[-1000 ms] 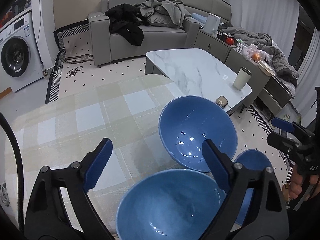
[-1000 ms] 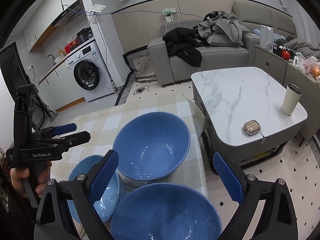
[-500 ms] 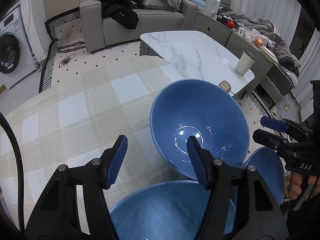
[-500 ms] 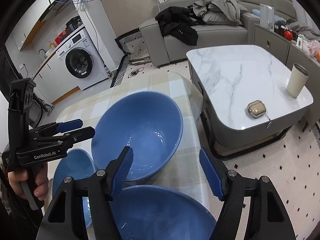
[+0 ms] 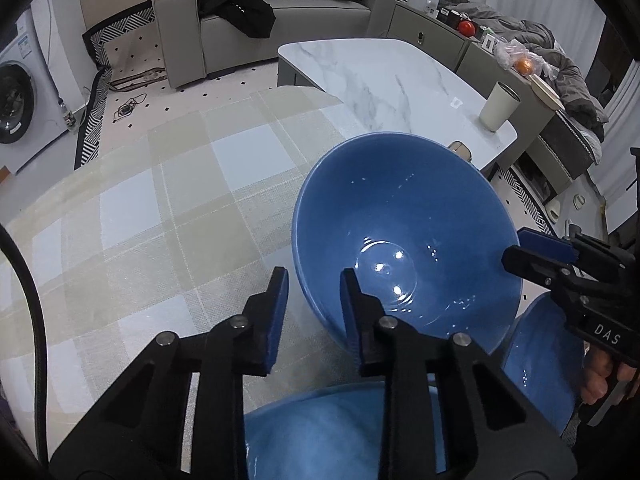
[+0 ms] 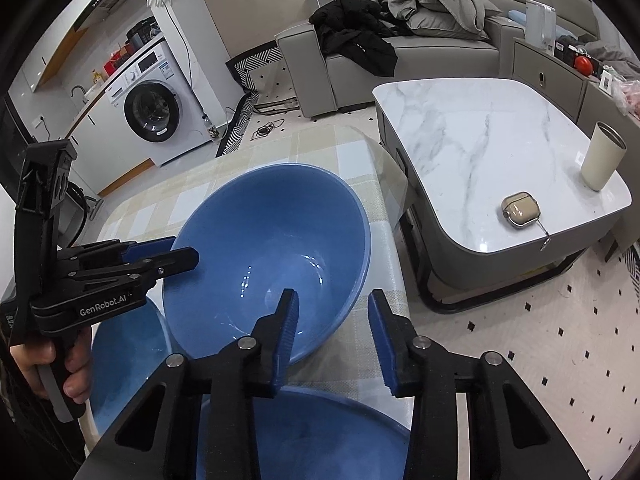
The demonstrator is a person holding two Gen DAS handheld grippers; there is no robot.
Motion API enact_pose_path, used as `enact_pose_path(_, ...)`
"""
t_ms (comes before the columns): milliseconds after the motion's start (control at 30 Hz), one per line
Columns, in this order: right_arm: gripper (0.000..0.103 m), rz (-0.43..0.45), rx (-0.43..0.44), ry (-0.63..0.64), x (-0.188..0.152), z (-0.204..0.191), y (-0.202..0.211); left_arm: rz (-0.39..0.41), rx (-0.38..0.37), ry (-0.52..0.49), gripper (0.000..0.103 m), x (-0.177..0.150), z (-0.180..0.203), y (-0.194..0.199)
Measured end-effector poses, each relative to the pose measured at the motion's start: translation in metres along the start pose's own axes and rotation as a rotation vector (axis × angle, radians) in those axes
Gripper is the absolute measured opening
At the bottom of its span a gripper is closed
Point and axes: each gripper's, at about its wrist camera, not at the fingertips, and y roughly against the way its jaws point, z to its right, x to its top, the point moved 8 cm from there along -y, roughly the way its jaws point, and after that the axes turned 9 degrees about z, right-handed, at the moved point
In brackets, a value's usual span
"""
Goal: Organize plates and bowls
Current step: 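Lift and carry the blue bowl with the left gripper while the right gripper carries its bowl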
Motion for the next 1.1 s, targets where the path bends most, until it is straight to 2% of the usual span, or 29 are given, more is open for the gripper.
enact_pose_path(133, 0.027, -0.006, -0.012, 0.007, -0.003, 0.0, -0.002, -0.001, -0.004, -0.005, 0.015, -0.002, 0.002, -0.003)
enact_pose_path(300, 0.02, -0.004, -0.027, 0.014, -0.004, 0.001, -0.004, 0.0, 0.002, -0.009, 0.014, -0.001, 0.002, -0.003)
enact_pose_path(700, 0.02, 0.03, -0.045, 0.04, 0.0, 0.0, 0.003, 0.037, 0.007, -0.016, 0.014, 0.007, 0.007, 0.013)
enact_pose_path(1100, 0.02, 0.097, -0.065, 0.077, 0.011, -0.012, 0.032, 0.114, 0.006, -0.033, 0.014, 0.02, 0.018, 0.056)
